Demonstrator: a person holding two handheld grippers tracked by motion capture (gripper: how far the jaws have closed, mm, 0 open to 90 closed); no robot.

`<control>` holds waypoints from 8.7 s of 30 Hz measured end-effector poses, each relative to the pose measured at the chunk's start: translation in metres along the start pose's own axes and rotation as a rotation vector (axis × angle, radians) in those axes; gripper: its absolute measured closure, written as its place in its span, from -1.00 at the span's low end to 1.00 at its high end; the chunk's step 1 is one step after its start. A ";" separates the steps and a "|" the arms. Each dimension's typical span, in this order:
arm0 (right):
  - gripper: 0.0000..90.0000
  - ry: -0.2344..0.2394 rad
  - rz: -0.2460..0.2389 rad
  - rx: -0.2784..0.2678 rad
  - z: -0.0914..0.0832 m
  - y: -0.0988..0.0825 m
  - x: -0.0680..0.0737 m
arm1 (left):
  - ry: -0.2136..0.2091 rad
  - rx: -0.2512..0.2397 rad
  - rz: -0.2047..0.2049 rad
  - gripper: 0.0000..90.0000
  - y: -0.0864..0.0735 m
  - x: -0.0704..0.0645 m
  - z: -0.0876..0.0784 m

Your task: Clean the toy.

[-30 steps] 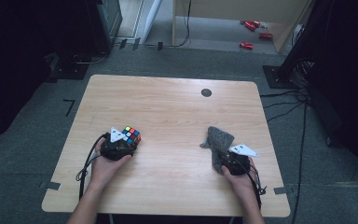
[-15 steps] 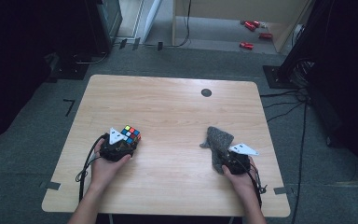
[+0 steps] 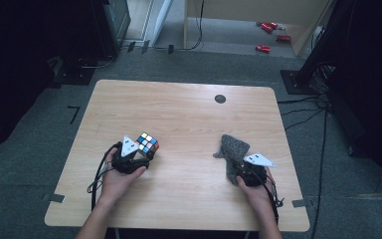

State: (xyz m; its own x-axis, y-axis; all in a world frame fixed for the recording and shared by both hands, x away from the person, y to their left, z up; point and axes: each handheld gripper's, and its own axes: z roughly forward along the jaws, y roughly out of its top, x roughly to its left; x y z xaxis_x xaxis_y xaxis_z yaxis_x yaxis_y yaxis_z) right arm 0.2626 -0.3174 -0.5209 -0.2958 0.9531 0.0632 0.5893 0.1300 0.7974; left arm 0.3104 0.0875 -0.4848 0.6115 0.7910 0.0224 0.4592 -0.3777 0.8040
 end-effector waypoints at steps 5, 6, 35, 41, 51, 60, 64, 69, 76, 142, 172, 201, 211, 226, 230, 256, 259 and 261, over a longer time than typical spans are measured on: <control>0.69 -0.012 0.001 -0.012 -0.002 0.002 0.001 | -0.026 0.006 0.035 -0.22 0.003 -0.009 0.001; 0.69 -0.015 -0.001 -0.012 -0.003 0.002 0.001 | -0.032 0.010 0.043 -0.22 0.004 -0.011 0.001; 0.73 0.150 -0.060 -0.182 -0.050 0.053 0.046 | -0.169 0.025 0.204 -0.22 0.017 -0.060 0.015; 0.73 0.193 -0.084 -0.180 -0.051 0.059 0.060 | -0.183 0.035 0.241 -0.21 0.017 -0.068 0.016; 0.73 0.246 -0.168 -0.173 -0.055 0.067 0.104 | -0.224 0.082 0.337 -0.21 0.019 -0.092 0.020; 0.71 0.268 -0.213 -0.119 -0.038 0.057 0.135 | -0.238 0.103 0.376 -0.22 0.021 -0.110 0.022; 0.70 0.290 -0.235 -0.120 -0.037 0.053 0.147 | -0.242 0.111 0.358 -0.21 0.022 -0.110 0.023; 0.67 0.306 -0.223 -0.124 -0.036 0.055 0.140 | -0.250 0.104 0.346 -0.21 0.022 -0.109 0.021; 0.12 0.311 -0.223 -0.099 -0.033 0.056 0.131 | -0.255 0.099 0.330 -0.21 0.022 -0.105 0.022; 0.74 0.224 -0.142 -0.151 -0.048 0.060 0.123 | -0.244 0.014 0.355 -0.21 0.025 -0.107 0.012; 0.73 0.264 -0.219 -0.164 -0.055 0.061 0.152 | -0.229 -0.017 0.329 -0.21 0.023 -0.109 0.008; 0.72 0.284 -0.171 -0.181 -0.054 0.063 0.155 | -0.217 -0.043 0.301 -0.22 0.023 -0.106 0.006; 0.72 0.275 -0.142 -0.178 -0.055 0.063 0.150 | -0.224 -0.048 0.301 -0.22 0.023 -0.109 0.008; 0.72 0.272 -0.119 -0.187 -0.058 0.067 0.140 | -0.223 -0.085 0.335 -0.22 0.023 -0.110 0.004; 0.73 0.255 -0.114 -0.180 -0.055 0.068 0.134 | -0.217 -0.085 0.361 -0.21 0.022 -0.112 0.004; 0.74 0.351 0.060 -0.131 -0.043 0.065 0.092 | -0.395 -0.299 0.314 -0.22 0.023 -0.099 -0.013; 0.74 0.384 0.081 -0.115 -0.038 0.062 0.090 | -0.415 -0.288 0.327 -0.22 0.022 -0.096 -0.011; 0.74 0.410 0.104 -0.112 -0.039 0.064 0.089 | -0.407 -0.274 0.331 -0.22 0.018 -0.095 -0.006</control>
State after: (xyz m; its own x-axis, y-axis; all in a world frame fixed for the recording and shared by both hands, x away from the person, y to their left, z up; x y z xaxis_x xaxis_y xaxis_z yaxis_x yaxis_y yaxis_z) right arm 0.2442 -0.2350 -0.4409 -0.5260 0.7697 0.3618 0.5534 -0.0133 0.8328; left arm 0.2562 0.0085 -0.4688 0.9169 0.3831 0.1121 0.0514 -0.3919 0.9186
